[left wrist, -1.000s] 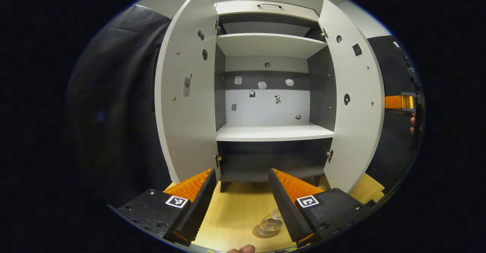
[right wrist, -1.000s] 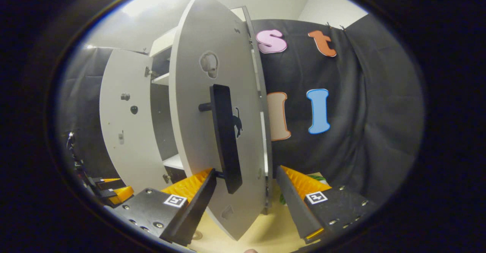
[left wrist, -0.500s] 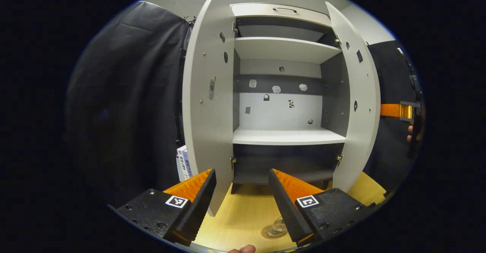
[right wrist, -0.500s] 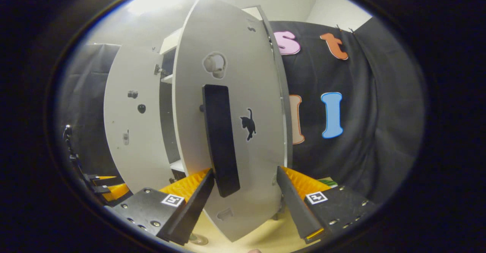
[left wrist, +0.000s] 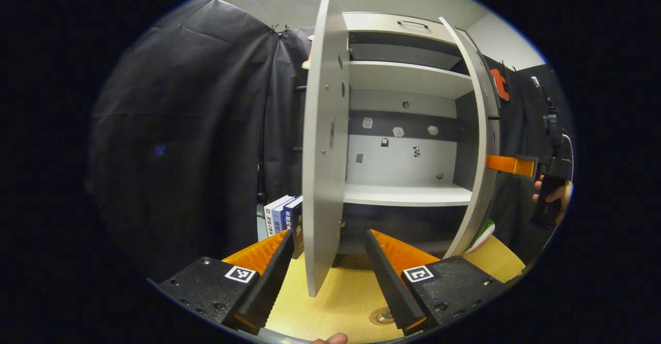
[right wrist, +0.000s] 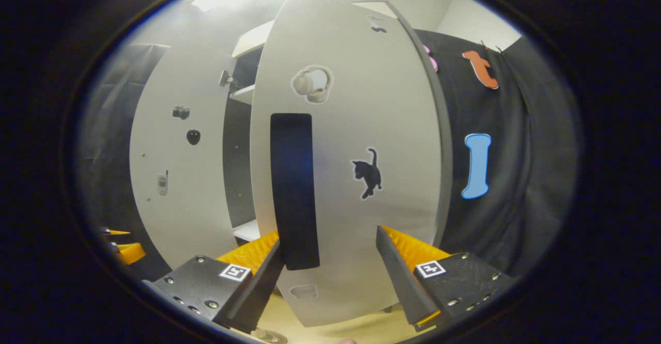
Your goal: Grasp the bottle in the cabinet with the left hand and place it on the coaster, then close the right door with the right hand and the left door with the left hand.
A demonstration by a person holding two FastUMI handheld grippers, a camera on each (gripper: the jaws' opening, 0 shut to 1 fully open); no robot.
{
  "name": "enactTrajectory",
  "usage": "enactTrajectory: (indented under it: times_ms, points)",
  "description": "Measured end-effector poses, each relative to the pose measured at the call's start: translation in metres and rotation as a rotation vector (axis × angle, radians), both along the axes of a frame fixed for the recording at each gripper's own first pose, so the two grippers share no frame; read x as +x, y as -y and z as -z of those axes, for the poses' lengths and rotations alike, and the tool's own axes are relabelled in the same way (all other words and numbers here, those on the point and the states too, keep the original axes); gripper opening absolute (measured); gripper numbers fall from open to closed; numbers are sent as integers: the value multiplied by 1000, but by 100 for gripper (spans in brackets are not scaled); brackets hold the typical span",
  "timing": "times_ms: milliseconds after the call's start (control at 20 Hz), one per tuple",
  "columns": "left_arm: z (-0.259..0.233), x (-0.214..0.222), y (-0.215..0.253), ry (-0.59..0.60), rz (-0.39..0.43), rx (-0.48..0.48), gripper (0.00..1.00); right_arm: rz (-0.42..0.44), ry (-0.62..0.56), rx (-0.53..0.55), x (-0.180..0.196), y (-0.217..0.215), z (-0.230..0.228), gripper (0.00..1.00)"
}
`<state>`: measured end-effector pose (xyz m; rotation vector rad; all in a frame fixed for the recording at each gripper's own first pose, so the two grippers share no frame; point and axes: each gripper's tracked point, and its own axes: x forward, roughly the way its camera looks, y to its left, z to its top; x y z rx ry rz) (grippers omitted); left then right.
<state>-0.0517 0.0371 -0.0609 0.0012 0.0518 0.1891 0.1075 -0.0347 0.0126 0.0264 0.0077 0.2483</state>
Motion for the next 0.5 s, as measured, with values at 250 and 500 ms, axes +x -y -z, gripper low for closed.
enactTrajectory:
  times_ms: [250, 500]
  points:
    - [-16, -6, -35, 24, -24, -27, 88, 40, 7, -5, 31, -21, 1, 100]
    - [-24, -7, -60, 32, -30, -31, 89, 73, 13, -15, 51, -37, 3, 100]
